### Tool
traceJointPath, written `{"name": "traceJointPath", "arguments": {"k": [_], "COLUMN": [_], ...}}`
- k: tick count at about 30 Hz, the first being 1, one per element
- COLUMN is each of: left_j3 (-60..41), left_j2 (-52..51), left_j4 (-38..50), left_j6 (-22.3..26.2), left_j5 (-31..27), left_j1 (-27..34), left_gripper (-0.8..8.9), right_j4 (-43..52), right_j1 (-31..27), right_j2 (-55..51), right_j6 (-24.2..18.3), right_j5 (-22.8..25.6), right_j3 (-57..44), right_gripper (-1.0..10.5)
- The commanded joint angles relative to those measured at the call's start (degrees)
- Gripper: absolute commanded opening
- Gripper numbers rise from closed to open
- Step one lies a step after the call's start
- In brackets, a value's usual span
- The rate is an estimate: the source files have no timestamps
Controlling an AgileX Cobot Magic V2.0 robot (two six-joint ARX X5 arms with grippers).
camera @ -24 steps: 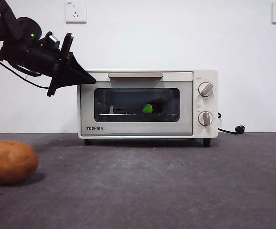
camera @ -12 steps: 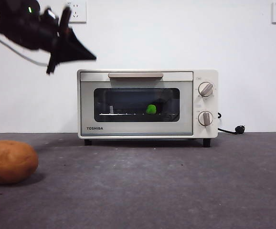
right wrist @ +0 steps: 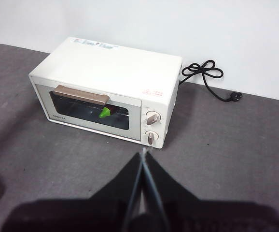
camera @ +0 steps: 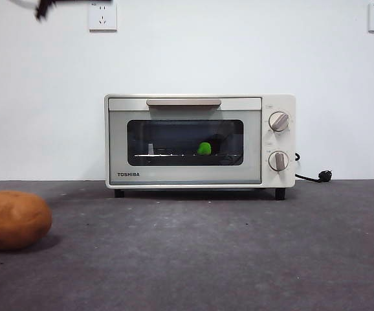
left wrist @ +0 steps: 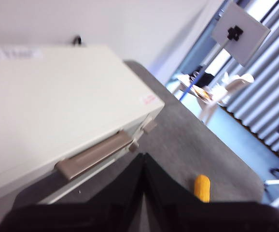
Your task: Take the eggplant from the table,put the eggplant in the oven
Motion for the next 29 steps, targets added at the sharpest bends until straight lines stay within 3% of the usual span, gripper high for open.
{"name": "traceJointPath", "arguments": {"k": [1, 12, 18, 29], "left_j3": [0.3, 0.3, 0.3, 0.3], "left_j2": [-4.7, -24.2, -31.7, -35.7], "left_j4": [-2.4, -17.4, -23.1, -27.1], "left_j6": [1.9, 7.8, 9.3, 9.6], "left_j5": [-3.1, -22.8, -30.6, -31.1], "left_j1": [-0.2, -0.3, -0.3, -0.3], "left_gripper": [-0.06, -0.06, -0.06, -0.05], "right_j4": [0.2, 0.1, -2.4, -5.2], "right_j1": [0.0, 0.0, 0.0, 0.0], "right_j2": [-0.1, -0.1, 0.0, 1.2], "right_j6": [-0.2, -0.2, -0.2, -0.2], "right_j5": [0.3, 0.2, 0.2, 0.2], "right_j3": [-0.1, 0.0, 0.0, 0.0], "right_gripper": [-0.1, 0.0, 0.0, 0.0]}}
